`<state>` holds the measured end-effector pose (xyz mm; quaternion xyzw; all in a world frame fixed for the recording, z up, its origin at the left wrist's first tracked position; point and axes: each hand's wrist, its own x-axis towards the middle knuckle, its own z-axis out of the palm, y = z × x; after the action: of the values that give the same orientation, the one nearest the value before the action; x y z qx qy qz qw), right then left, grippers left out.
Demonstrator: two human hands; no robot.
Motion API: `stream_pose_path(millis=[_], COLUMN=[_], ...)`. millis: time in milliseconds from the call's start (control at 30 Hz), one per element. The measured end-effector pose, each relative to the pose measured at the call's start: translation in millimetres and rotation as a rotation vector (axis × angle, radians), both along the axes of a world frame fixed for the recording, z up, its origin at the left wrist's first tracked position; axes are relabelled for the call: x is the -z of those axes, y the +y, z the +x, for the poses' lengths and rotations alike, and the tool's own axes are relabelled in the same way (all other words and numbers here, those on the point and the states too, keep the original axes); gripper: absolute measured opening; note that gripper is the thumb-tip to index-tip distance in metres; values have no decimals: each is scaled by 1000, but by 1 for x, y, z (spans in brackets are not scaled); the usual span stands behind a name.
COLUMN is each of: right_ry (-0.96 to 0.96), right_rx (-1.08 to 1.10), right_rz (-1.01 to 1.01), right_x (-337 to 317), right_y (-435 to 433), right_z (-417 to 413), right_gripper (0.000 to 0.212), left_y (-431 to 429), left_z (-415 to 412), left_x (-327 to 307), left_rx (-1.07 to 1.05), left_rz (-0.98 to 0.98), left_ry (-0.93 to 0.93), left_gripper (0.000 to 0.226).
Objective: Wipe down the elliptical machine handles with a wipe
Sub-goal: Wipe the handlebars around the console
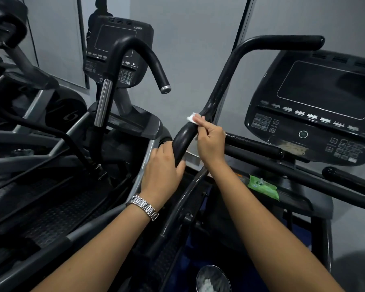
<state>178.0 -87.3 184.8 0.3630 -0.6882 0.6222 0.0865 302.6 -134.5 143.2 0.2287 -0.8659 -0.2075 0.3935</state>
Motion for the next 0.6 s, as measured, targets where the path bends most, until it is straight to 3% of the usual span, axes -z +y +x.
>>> stream_pose_path(millis=[200,367,600], right_ry=[120,-91,6], right_rx=[-86,2,-30], right_rz=[-54,-108,-107], right_x=[26,3,17], right_y=[13,-4,-1], right_z=[29,-6,5], right_gripper=[36,33,36], left_y=[0,0,0], left_z=[0,-1,-1], left_x=[0,2,1], left_rx=[5,-10,2], left_rz=[-2,0,-1], left_ry=[6,17,23], left_gripper=[50,46,46])
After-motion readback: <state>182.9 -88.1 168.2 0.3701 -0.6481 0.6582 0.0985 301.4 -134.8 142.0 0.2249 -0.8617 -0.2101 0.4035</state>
